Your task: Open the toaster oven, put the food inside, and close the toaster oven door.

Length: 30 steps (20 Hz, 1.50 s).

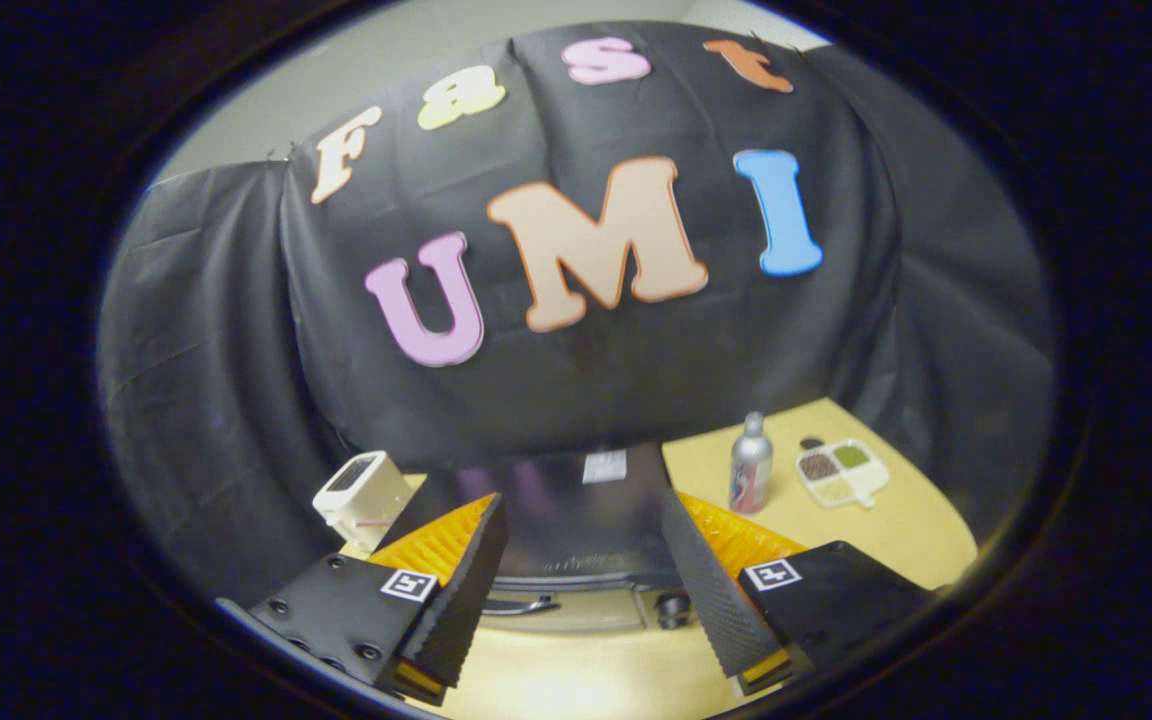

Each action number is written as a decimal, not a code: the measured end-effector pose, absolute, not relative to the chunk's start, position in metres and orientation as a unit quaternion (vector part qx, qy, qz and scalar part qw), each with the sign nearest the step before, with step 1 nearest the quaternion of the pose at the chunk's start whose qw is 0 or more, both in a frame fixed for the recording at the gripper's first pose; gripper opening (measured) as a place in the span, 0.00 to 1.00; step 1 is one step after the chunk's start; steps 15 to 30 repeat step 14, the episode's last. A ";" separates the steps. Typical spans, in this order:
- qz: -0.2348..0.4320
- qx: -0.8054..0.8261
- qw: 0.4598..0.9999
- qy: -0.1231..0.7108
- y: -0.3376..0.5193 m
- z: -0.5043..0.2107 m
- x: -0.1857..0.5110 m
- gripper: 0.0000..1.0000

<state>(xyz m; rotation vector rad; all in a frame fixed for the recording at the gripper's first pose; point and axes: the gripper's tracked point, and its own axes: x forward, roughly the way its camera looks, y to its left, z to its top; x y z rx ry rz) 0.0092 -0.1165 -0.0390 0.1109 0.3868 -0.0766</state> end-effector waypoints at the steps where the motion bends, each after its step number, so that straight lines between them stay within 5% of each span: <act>1: -0.038 0.042 0.983 0.174 -0.123 -0.024 0.012 0.95; 13: -0.033 0.021 0.998 0.054 -0.216 0.122 0.037 0.95; 30: -0.034 0.017 0.998 0.050 -0.227 0.122 0.038 0.95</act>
